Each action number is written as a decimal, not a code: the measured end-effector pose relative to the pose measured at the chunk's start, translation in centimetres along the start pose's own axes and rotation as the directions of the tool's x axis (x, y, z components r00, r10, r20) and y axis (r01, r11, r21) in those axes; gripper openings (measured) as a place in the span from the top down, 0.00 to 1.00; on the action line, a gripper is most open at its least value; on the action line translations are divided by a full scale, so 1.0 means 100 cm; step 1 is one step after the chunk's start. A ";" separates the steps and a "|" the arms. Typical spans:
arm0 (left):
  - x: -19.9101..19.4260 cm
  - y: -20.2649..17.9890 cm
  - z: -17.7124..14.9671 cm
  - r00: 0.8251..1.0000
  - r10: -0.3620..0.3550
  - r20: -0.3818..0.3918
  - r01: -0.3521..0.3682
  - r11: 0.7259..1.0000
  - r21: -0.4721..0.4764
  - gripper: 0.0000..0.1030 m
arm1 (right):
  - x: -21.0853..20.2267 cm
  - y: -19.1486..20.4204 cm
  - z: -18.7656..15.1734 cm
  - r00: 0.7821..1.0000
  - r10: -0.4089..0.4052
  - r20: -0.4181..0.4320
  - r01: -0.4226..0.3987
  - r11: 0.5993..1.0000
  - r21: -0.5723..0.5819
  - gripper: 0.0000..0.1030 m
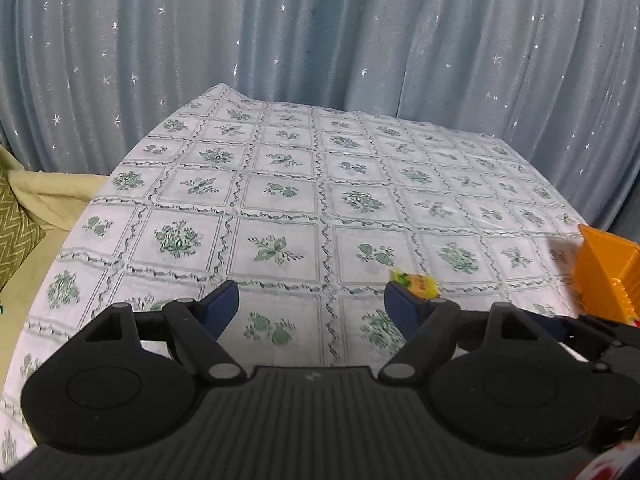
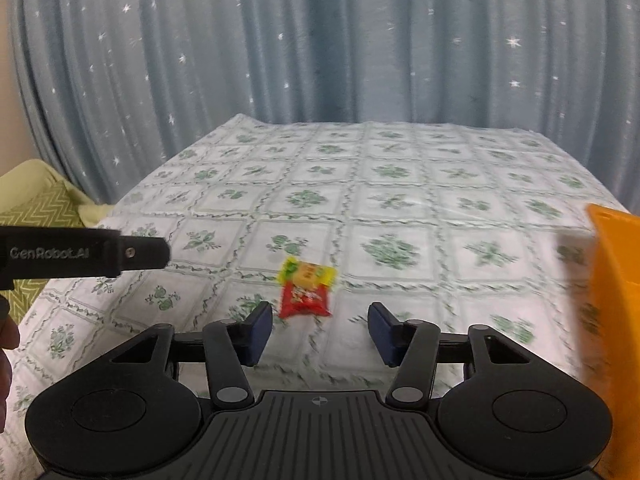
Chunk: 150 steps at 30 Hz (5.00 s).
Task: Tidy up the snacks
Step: 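Grasp the small red candy wrapper with the right tool, then grasp the yellow candy with the left tool while the right tool holds the red candy, then carry the red and yellow candies over the orange tray and lower them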
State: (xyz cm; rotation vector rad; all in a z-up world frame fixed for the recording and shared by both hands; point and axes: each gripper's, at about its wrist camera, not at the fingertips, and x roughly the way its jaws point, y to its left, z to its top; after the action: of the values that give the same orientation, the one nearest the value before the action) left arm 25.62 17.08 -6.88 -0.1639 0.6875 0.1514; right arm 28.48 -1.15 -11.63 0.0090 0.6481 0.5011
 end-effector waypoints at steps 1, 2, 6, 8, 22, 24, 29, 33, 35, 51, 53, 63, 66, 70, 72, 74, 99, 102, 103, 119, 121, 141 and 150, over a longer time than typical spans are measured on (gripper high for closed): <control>0.003 0.002 0.002 1.000 0.001 0.003 -0.001 1.000 -0.002 0.25 | 0.007 0.002 0.001 1.000 0.005 -0.001 -0.005 1.000 -0.002 0.50; 0.006 0.003 0.003 1.000 0.000 0.005 0.000 1.000 -0.006 0.25 | 0.013 0.004 0.002 1.000 0.006 -0.004 -0.006 1.000 -0.009 0.51; 0.018 0.008 0.003 1.000 0.001 -0.007 -0.001 1.000 -0.026 0.24 | 0.036 0.008 0.003 1.000 0.003 -0.022 -0.004 1.000 -0.030 0.55; 0.022 0.010 0.002 1.000 -0.002 -0.015 0.001 1.000 -0.026 0.25 | 0.045 0.008 0.003 1.000 0.000 -0.031 0.000 1.000 -0.025 0.57; 0.030 0.004 0.000 0.998 -0.046 -0.035 0.046 0.999 -0.001 0.24 | 0.043 0.004 0.007 0.998 -0.056 -0.009 0.056 0.998 -0.027 0.78; 0.033 -0.001 0.001 0.997 -0.069 -0.028 0.070 0.997 0.017 0.25 | 0.035 -0.004 0.011 0.997 -0.078 0.006 0.078 0.997 0.005 0.78; 0.049 -0.020 0.000 0.991 -0.132 -0.032 0.134 0.988 0.081 0.25 | 0.020 -0.033 0.017 0.987 -0.162 0.010 0.160 0.983 0.088 0.78; 0.064 -0.038 -0.003 0.982 -0.182 -0.041 0.185 0.978 0.095 0.31 | 0.016 -0.053 0.018 0.980 -0.201 -0.010 0.200 0.969 0.144 0.78; 0.070 -0.046 -0.004 0.977 -0.207 -0.046 0.210 0.974 0.085 0.38 | 0.016 -0.058 0.018 0.978 -0.207 -0.016 0.207 0.965 0.159 0.78; 0.100 -0.089 -0.026 0.992 -0.126 0.012 0.120 0.969 0.217 0.61 | 0.021 -0.070 0.016 0.976 -0.215 -0.030 0.217 0.957 0.192 0.78; 0.099 -0.088 -0.025 0.992 -0.124 0.012 0.119 0.971 0.207 0.66 | 0.021 -0.071 0.016 0.976 -0.215 -0.029 0.216 0.956 0.197 0.78; 0.085 -0.081 -0.023 0.994 -0.107 0.012 0.104 0.983 0.150 0.79 | 0.010 -0.074 0.019 0.977 -0.212 -0.013 0.210 0.954 0.212 0.78; 0.077 -0.079 -0.023 0.994 -0.108 0.018 0.104 0.985 0.137 0.79 | 0.002 -0.075 0.019 0.977 -0.211 -0.007 0.208 0.954 0.216 0.78; 0.062 -0.079 -0.022 0.994 -0.106 0.025 0.102 0.986 0.133 0.79 | -0.015 -0.072 0.014 0.980 -0.200 0.002 0.196 0.961 0.195 0.78; 0.053 -0.079 -0.022 0.994 -0.106 0.028 0.102 0.988 0.120 0.79 | -0.024 -0.070 0.011 0.981 -0.194 0.003 0.190 0.963 0.190 0.78; 0.043 -0.078 -0.022 0.993 -0.114 0.027 0.110 0.989 0.099 0.79 | -0.036 -0.067 0.008 0.982 -0.190 0.010 0.185 0.966 0.181 0.78; -0.127 -0.140 -0.058 0.968 -0.251 0.024 0.251 0.968 -0.001 0.79 | -0.234 -0.087 -0.035 0.941 -0.332 0.061 0.307 0.918 0.251 0.78; -0.140 -0.155 -0.061 0.963 -0.268 0.026 0.267 0.963 0.028 0.79 | -0.251 -0.093 -0.039 0.935 -0.350 0.063 0.322 0.908 0.268 0.78; -0.144 -0.160 -0.062 0.962 -0.273 0.026 0.272 0.962 0.036 0.79 | -0.257 -0.095 -0.041 0.932 -0.355 0.065 0.326 0.905 0.273 0.78; -0.171 -0.226 -0.067 0.941 -0.339 0.013 0.335 0.933 0.129 0.79 | -0.316 -0.133 -0.064 0.904 -0.421 0.079 0.368 0.859 0.356 0.78; -0.170 -0.231 -0.067 0.939 -0.342 0.010 0.338 0.931 0.137 0.79 | -0.318 -0.137 -0.065 0.903 -0.423 0.079 0.369 0.855 0.364 0.78; -0.134 -0.286 -0.058 0.920 -0.389 -0.047 0.390 0.897 0.207 0.79 | -0.299 -0.178 -0.063 0.906 -0.422 0.040 0.373 0.839 0.397 0.78; -0.092 -0.309 -0.046 0.910 -0.404 -0.097 0.415 0.882 0.224 0.79 | -0.270 -0.203 -0.040 0.916 -0.401 0.031 0.363 0.859 0.362 0.78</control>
State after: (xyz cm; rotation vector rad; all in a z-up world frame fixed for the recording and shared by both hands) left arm 21.75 -14.73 -1.41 -0.0772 0.6986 -0.3454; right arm 16.73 -31.72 -2.60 0.2380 0.6091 -0.0073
